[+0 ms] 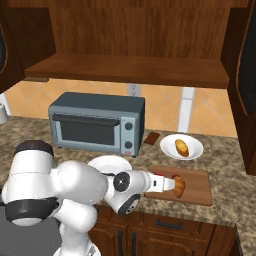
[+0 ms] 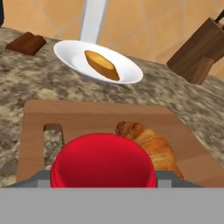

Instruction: From the different types of pastries on the counter, select a croissant and place it on the cutting board. Then retrieve a jar of jam from the cabinet and place it alongside the croissant on the cutting board.

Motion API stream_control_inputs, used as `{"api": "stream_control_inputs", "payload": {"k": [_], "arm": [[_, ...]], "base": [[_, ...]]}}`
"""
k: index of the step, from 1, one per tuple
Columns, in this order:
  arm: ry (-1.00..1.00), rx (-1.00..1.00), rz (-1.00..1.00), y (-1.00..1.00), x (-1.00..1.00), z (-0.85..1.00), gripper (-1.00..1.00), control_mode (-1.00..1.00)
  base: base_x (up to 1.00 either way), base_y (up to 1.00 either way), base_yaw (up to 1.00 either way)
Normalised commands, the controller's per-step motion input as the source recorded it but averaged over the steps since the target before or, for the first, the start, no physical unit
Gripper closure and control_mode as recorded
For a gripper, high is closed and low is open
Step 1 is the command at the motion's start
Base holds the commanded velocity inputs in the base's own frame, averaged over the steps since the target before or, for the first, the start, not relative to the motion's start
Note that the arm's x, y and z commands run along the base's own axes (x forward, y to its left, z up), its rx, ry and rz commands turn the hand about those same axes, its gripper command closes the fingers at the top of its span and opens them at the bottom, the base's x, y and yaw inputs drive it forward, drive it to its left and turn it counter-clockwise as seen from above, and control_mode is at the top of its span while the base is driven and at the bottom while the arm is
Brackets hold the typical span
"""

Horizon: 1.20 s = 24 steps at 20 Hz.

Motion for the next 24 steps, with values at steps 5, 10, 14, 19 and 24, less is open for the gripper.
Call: {"api": "stream_control_inputs", "payload": {"k": [5,10,14,19,24], "arm": [[-0.08,-0.06,0.00,0.00,0.35,-0.59,1.00,-1.00],[-0.08,-0.05,0.00,-0.11,0.44,-0.54,1.00,-1.00],[-0.05,-0.02,0.00,-0.11,0.28,-0.44,1.00,-1.00],[-0.04,0.00,0.00,0.00,-0.01,-0.46,1.00,-1.00],[-0.10,0.00,0.00,-0.03,-0.03,-0.59,1.00,-1.00]], "base": [[0.00,0.00,0.00],[0.00,0.00,0.00],[0.00,0.00,0.00],[0.00,0.00,0.00],[0.00,0.00,0.00]]}}
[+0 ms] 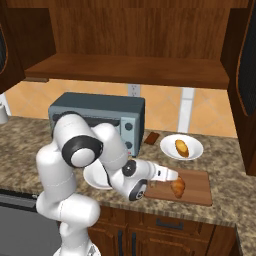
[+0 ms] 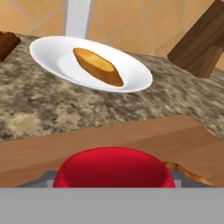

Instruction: From the different types of pastries on the counter, select a croissant and place it on the cutting board. Then retrieve a jar of jam from the cabinet and place it alongside the croissant on the cutting board.

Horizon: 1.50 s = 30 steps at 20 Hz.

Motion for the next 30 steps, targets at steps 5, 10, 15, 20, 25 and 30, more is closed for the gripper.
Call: {"api": "stream_control_inputs", "payload": {"k": [5,10,15,20,25,30], "arm": [[-0.10,0.00,0.00,0.00,-0.09,-0.57,-1.00,-1.00],[-0.13,0.00,0.00,-0.13,-0.24,-0.58,-1.00,-1.00],[-0.15,0.00,0.00,-0.21,-0.68,-0.78,-1.00,-1.00],[-0.21,0.00,0.02,-0.05,-1.00,-1.00,-1.00,-1.00],[-0.45,-0.12,0.13,0.21,-0.96,-1.00,-1.00,-1.00],[-0.76,-0.37,0.23,0.65,-0.24,-0.96,-1.00,-1.00]], "base": [[0.00,0.00,0.00],[0.00,0.00,0.00],[0.00,0.00,0.00],[0.00,0.00,0.00],[0.00,0.00,0.00],[0.00,0.00,0.00]]}}
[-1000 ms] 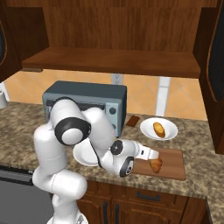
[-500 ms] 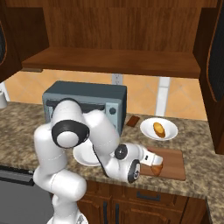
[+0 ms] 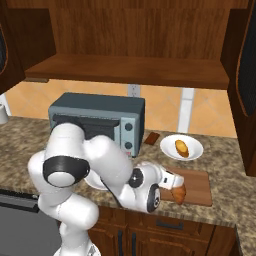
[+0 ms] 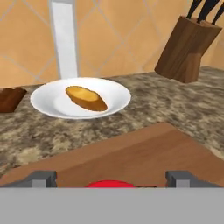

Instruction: From the different types of pastries on the counter, select a croissant and place it on the cutting board. Then retrieve a jar of jam from the cabinet and place it alongside the croissant on the cutting board.

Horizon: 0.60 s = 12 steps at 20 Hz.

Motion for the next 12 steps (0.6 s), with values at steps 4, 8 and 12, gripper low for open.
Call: {"api": "stream_control_inputs", "payload": {"k": [4,8,12], "arm": [[-0.71,-0.40,0.24,0.79,-0.06,-1.00,-1.00,-1.00],[-0.50,-0.34,0.15,0.63,-0.51,-0.63,-1.00,-1.00],[-0.29,-0.25,0.18,0.54,-0.82,-0.21,-1.00,-1.00]], "base": [[0.00,0.00,0.00],[0.00,0.00,0.00],[0.00,0.00,0.00]]}}
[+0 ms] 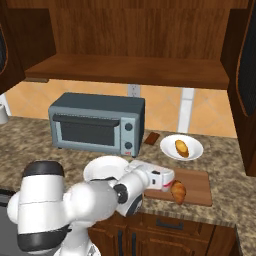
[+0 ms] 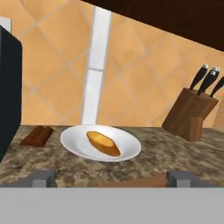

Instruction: From the different types of pastries on the counter, select a croissant and place it on the cutting board. Then retrieve a jar of jam from the cabinet and place it alongside the croissant on the cutting board.

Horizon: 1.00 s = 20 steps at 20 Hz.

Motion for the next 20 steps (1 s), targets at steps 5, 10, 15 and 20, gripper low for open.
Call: {"api": "stream_control_inputs", "payload": {"k": [5,10,15,20], "arm": [[-0.17,-0.37,0.29,0.96,-1.00,-0.18,-1.00,-1.00],[-0.01,-0.46,0.32,1.00,-1.00,-0.05,-1.00,-1.00],[0.06,-0.39,0.37,1.00,-0.81,0.00,-1.00,-1.00],[0.13,-0.34,0.38,1.00,-0.62,0.00,-1.00,-1.00]], "base": [[0.00,0.00,0.00],[0.00,0.00,0.00],[0.00,0.00,0.00],[0.00,0.00,0.00]]}}
